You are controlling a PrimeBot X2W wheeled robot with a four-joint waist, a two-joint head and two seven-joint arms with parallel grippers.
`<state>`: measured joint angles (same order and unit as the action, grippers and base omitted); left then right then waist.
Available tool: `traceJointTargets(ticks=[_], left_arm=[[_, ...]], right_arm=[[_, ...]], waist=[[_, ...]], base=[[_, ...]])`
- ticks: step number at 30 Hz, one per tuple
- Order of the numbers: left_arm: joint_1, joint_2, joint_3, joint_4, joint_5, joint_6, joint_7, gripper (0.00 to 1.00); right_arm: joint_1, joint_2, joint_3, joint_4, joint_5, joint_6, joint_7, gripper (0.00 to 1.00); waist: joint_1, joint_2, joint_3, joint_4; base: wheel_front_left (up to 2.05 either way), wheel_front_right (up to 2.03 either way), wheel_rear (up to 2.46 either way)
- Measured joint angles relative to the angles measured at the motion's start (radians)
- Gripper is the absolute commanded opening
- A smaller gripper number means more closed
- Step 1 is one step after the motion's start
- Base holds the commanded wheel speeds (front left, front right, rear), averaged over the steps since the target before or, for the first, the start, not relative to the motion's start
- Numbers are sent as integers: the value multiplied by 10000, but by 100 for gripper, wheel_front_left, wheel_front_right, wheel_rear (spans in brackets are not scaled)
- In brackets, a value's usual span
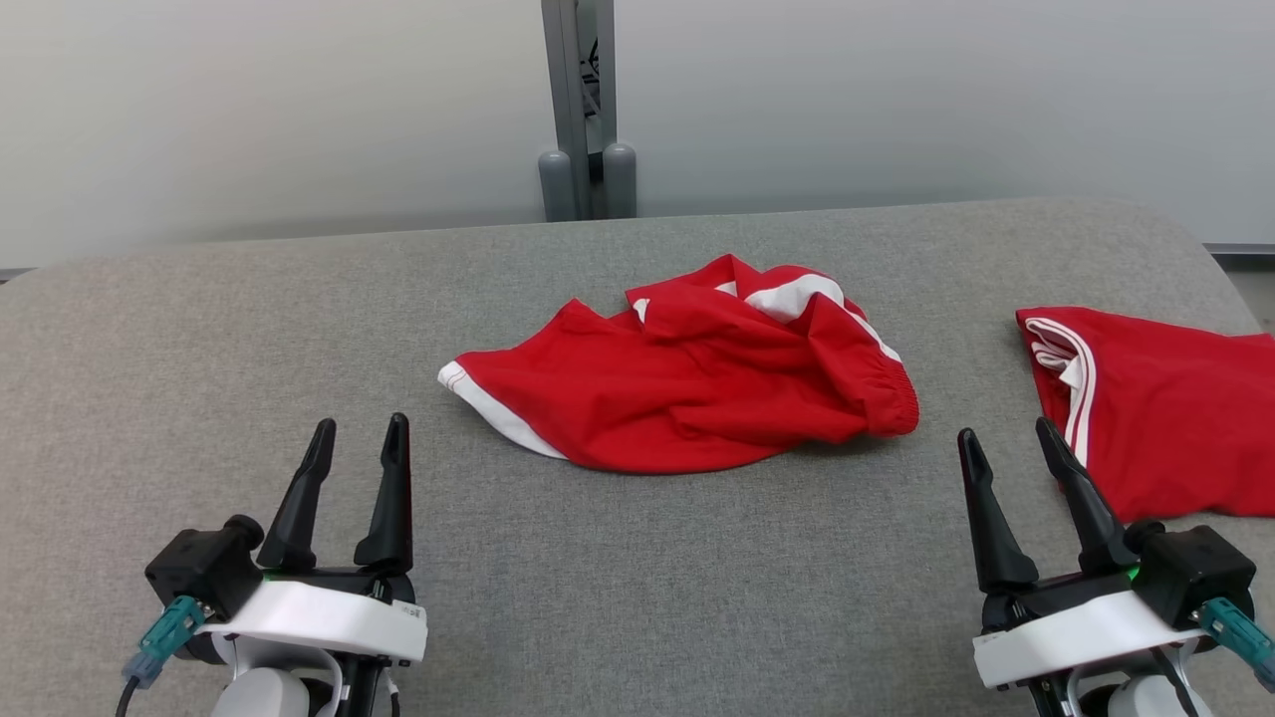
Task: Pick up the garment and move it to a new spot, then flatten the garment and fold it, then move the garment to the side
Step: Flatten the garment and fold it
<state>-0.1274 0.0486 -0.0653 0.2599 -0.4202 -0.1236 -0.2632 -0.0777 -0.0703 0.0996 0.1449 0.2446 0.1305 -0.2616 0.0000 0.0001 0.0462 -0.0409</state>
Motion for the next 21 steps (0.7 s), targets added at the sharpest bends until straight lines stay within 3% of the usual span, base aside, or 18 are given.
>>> traceJointTargets(ticks=[13,16,21], left_arm=[[-295,4,203,466,263,17,-2,100],[-747,8,169,1143,-280,13,-2,100],[-1792,21,-46,2631,-309,0,0,100]], right_arm=[[-250,81,207,-6,-132,0,0,100],[-461,52,337,-27,-138,0,0,100],[-619,-10,483,-15,-132,2,2,100]], waist=[[-1,0,487,-65],[0,0,741,-104],[0,0,1104,-166]], base=[[0,0,0],[0,0,0],[0,0,0]])
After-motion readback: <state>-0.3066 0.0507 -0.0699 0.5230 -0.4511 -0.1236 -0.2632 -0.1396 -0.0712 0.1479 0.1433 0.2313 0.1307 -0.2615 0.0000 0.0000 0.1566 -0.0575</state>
